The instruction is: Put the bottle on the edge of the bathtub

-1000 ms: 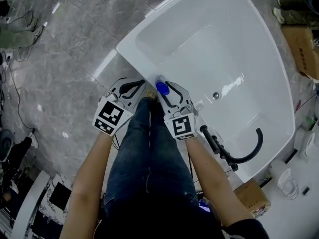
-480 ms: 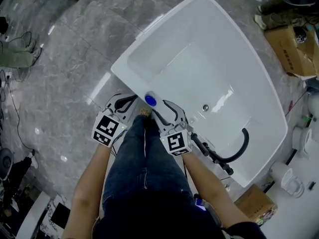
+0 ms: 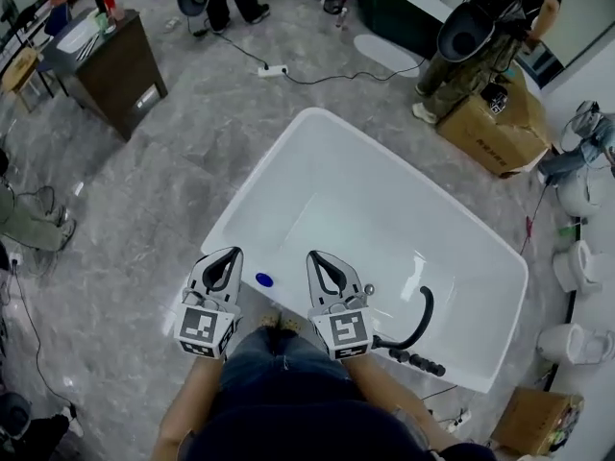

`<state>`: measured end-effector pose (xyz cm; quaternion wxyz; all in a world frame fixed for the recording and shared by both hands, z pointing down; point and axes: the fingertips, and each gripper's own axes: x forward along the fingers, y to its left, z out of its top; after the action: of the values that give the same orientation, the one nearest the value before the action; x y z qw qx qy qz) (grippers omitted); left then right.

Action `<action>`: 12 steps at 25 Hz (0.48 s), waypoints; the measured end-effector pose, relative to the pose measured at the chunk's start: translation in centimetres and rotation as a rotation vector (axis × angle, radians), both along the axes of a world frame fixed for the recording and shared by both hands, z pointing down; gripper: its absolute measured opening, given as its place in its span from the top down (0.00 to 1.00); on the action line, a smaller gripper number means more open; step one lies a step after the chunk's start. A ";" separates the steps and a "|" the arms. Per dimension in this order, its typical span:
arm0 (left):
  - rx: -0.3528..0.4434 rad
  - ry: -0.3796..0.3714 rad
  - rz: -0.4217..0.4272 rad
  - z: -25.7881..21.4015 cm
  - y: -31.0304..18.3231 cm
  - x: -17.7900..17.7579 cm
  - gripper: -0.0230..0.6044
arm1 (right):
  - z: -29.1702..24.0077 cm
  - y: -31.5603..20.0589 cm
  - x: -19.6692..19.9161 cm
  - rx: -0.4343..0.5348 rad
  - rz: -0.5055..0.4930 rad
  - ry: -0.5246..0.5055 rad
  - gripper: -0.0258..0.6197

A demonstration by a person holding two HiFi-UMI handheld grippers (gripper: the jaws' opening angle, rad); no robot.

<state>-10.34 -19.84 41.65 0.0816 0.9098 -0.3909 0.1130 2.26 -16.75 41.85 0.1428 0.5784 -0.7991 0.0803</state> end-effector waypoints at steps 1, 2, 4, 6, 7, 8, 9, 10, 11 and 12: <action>0.036 0.016 -0.016 -2.4 -0.4 0.1 0.93 | -2.3 -0.4 0.4 0.037 0.018 0.002 0.92; 0.075 0.036 -0.030 -4.7 -0.8 0.3 0.93 | -4.5 -0.9 0.8 0.077 0.030 0.005 0.92; 0.158 0.074 -0.047 -9.5 -1.9 1.0 0.93 | -9.2 -2.0 1.6 0.173 0.045 0.012 0.92; 0.227 0.096 -0.052 -13.9 -2.4 1.6 0.93 | -13.7 -2.5 2.2 0.262 0.060 0.021 0.92; 0.252 0.103 -0.053 -15.8 -2.4 1.6 0.93 | -15.5 -2.4 2.4 0.293 0.071 0.024 0.92; 0.273 0.107 -0.052 -17.5 -2.2 1.6 0.93 | -17.1 -2.3 2.5 0.316 0.085 0.028 0.92; 0.291 0.111 -0.052 -18.9 -2.0 1.6 0.93 | -18.3 -2.2 2.6 0.332 0.101 0.031 0.92; 0.307 0.114 -0.052 -20.0 -1.9 1.5 0.93 | -19.4 -2.2 2.6 0.344 0.115 0.033 0.92; 0.320 0.114 -0.053 -20.9 -1.7 1.4 0.93 | -20.3 -2.2 2.6 0.355 0.124 0.033 0.92; 0.327 0.113 -0.055 -21.5 -1.6 1.3 0.93 | -21.0 -2.2 2.5 0.363 0.130 0.033 0.92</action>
<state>-9.00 -21.43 20.18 -0.0424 0.9049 -0.4236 -0.0058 4.80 -18.92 20.87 0.0435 0.6463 -0.7590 -0.0655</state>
